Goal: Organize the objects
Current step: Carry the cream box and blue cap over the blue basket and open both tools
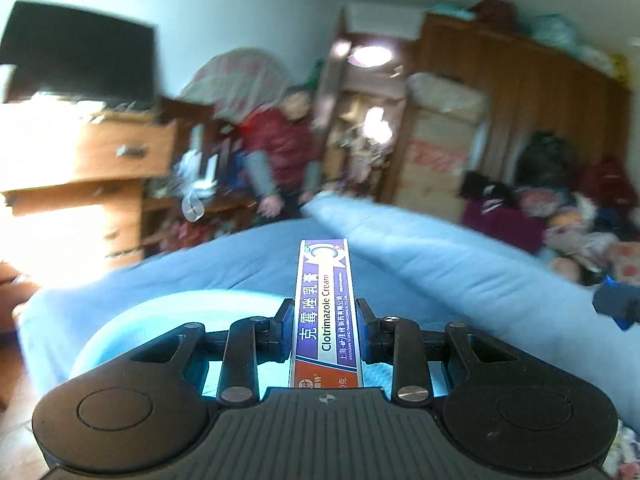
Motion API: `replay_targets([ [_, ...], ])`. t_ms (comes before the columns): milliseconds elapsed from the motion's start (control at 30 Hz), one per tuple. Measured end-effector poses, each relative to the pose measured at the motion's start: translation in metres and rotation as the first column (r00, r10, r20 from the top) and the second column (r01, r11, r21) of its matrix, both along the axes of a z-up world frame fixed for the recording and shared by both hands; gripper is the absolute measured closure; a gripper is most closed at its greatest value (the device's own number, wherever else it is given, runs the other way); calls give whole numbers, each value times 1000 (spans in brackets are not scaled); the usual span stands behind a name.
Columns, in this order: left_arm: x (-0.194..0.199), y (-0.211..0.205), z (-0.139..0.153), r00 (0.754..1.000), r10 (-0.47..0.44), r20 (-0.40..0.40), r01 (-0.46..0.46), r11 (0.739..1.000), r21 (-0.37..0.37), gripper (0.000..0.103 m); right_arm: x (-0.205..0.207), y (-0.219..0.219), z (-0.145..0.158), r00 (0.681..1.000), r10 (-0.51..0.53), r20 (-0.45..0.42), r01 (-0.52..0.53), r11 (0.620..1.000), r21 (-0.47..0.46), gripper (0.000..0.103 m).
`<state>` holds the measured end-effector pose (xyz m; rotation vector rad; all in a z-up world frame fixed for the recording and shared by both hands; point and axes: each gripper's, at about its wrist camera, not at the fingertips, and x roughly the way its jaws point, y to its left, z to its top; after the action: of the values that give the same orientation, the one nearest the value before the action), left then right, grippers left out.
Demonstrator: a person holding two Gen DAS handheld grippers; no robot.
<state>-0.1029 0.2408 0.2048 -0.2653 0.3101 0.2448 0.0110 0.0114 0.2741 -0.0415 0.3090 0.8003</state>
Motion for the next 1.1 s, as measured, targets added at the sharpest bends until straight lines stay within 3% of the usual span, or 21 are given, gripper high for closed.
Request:
replay_targets([
  [133,6,28,-14,996,47,-70,-49,999,-20,72,19,60,-17,992,88,-91,-93,994,-53,61],
  [333,13,43,-25,990,62,-129,-65,998,-21,72,21,121,-42,979,135,-153,-150,984,-94,61],
  [633,17,50,-34,986,70,-155,-74,997,-24,72,41,148,-68,975,113,-189,-138,983,-120,61],
  [933,21,50,-37,983,76,-164,-79,997,-12,72,38,149,-63,977,118,-177,-141,982,-123,60],
  [967,21,50,-37,983,79,-165,-82,997,-11,69,37,151,-64,978,115,-172,-139,982,-130,58],
  [1033,20,50,-37,983,85,-161,-86,996,-5,53,35,150,-63,980,113,-167,-137,980,-141,39],
  [1067,19,50,-37,984,89,-157,-90,996,-1,40,33,149,-62,981,111,-161,-134,981,-139,31],
  [1100,19,49,-36,984,93,-153,-93,996,6,34,31,148,-61,982,110,-156,-132,982,-137,31],
])
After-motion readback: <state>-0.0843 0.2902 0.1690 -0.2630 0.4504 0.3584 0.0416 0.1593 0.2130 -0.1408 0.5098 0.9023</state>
